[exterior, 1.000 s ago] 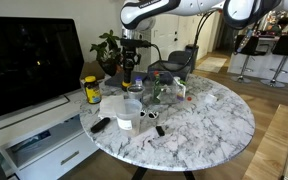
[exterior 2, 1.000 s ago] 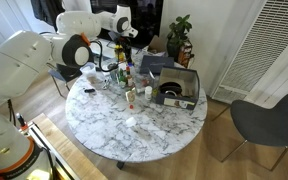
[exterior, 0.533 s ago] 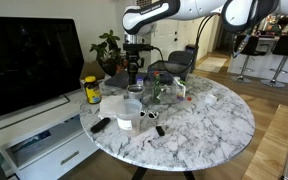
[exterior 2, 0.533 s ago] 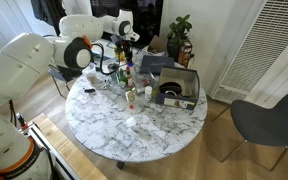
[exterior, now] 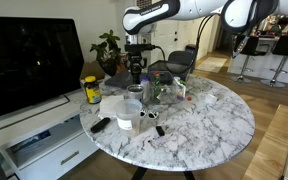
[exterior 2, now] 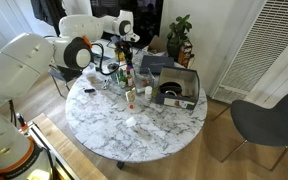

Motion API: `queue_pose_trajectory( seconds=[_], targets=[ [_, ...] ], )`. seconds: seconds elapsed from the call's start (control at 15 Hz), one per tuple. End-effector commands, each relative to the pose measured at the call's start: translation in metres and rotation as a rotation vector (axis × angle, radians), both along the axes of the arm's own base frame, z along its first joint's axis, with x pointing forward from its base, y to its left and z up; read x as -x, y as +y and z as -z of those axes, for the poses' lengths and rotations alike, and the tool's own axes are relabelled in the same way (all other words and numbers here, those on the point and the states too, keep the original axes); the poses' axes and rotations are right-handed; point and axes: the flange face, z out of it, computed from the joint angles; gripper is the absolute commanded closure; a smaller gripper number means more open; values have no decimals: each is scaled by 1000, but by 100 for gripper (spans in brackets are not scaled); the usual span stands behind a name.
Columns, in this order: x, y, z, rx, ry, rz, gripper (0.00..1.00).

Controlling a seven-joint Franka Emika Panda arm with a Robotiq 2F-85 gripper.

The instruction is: Move the torch backwards

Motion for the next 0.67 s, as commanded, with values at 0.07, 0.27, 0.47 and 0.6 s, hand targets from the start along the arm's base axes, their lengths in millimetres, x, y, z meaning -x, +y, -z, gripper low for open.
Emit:
queue_pose_trajectory(
  seconds=[0.07, 0.27, 0.47, 0.6],
  targets=[
    [0, 11, -12, -18, -11, -18, 73],
    [0, 12, -10, -29, -5, -20, 73],
    [1, 13, -6, -33, 4, -26, 35],
    [2, 15, -7, -39, 9, -36, 16]
  ],
)
